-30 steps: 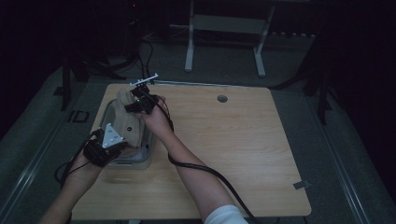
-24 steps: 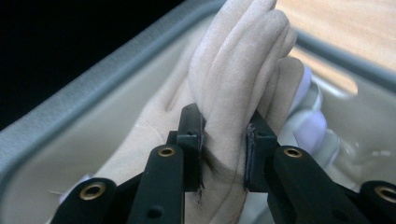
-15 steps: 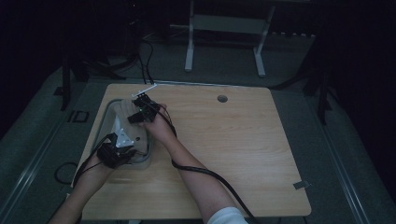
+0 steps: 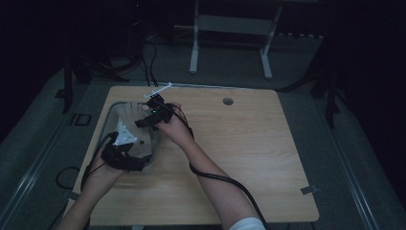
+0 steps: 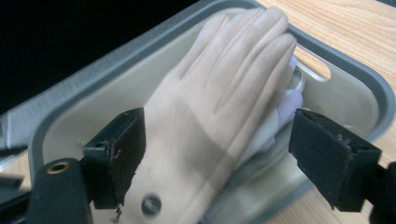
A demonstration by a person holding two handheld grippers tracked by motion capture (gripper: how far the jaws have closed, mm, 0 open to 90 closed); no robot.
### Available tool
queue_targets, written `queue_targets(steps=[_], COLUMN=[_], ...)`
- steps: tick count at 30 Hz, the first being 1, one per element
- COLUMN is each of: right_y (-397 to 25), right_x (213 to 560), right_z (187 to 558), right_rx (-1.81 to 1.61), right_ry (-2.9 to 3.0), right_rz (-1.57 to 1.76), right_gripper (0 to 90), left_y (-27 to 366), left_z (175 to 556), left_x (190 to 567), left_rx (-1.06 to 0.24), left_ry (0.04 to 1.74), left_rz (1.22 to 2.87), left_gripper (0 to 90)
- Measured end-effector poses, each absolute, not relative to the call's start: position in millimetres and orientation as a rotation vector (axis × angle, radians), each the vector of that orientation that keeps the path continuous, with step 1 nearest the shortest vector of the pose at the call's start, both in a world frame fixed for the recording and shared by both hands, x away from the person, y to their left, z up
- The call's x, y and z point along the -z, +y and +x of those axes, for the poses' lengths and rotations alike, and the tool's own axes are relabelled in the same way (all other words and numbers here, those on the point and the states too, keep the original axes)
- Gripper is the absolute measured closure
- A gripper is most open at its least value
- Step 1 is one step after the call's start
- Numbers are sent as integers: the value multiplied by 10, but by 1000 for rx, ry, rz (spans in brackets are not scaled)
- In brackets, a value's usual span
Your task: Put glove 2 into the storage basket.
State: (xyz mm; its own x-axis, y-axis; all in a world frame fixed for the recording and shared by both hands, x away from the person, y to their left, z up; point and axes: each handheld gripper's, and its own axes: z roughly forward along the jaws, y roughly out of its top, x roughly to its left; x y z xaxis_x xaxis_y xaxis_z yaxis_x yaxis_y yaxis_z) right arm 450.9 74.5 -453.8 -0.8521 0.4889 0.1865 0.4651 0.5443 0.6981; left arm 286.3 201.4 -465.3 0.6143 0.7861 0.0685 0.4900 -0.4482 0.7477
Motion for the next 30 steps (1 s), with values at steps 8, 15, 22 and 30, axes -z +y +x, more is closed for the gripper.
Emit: queue_targets(steps=[8, 15, 22, 30], right_y=[473, 181, -80, -428], right_x=[4561, 4562, 4584, 4647], right_z=[4436, 4410, 4369, 4315], right_rx=[-1186, -1191, -1178, -1177], right_ry=[2705, 2681, 2663, 2628], right_rz=[806, 810, 812, 834], right_gripper=[181, 177, 177, 178], left_y=[1789, 1606, 1398, 1176], left_z=[2883, 2912, 2934, 2987], left_x=[4676, 4675, 4716, 4797], left_rx=[-531, -524, -505, -462], left_ry=[958, 931, 895, 851], left_rz=[2093, 2086, 2094, 2095], left_gripper=[150, 150, 150, 150])
